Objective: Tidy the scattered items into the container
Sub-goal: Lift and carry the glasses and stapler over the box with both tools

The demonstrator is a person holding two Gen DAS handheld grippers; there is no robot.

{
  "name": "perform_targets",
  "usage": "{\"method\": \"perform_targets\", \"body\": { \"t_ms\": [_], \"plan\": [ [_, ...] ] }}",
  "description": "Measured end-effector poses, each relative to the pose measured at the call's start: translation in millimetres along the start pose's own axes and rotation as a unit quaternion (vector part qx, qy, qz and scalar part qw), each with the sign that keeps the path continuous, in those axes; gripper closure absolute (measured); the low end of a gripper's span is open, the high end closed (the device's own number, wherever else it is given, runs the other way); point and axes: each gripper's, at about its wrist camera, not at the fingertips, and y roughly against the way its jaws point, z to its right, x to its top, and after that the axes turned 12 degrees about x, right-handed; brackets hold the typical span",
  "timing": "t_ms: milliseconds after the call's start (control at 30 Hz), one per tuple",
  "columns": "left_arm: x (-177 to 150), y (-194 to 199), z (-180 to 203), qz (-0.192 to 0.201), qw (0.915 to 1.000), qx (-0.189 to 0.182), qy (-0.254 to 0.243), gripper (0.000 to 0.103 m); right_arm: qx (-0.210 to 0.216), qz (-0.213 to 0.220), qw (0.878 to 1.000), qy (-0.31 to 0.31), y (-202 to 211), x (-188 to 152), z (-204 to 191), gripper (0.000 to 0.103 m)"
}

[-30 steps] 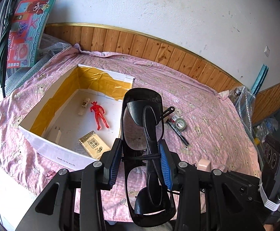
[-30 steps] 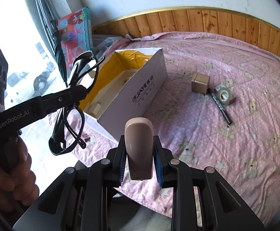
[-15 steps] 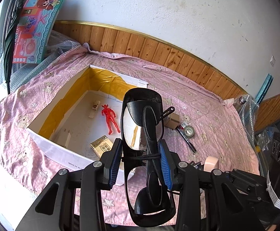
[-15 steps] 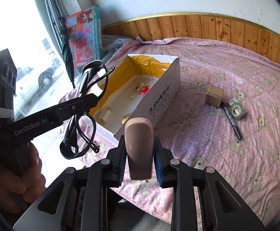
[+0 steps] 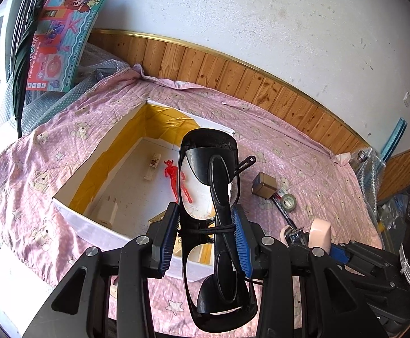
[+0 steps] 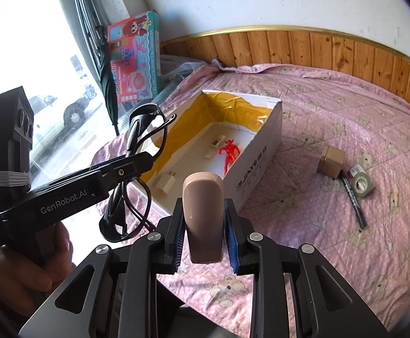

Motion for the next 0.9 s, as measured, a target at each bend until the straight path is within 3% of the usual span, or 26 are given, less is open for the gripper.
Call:
{"method": "perform_targets", "body": {
  "t_ms": [900],
  "plan": [
    [29.3,-27.7,-30.6,0.002,0.9989,0.044,0.015,0.064,0.036,-0.006,0.999,0.026,-38.7,42.1,-10.3,0.076]
  ]
}}
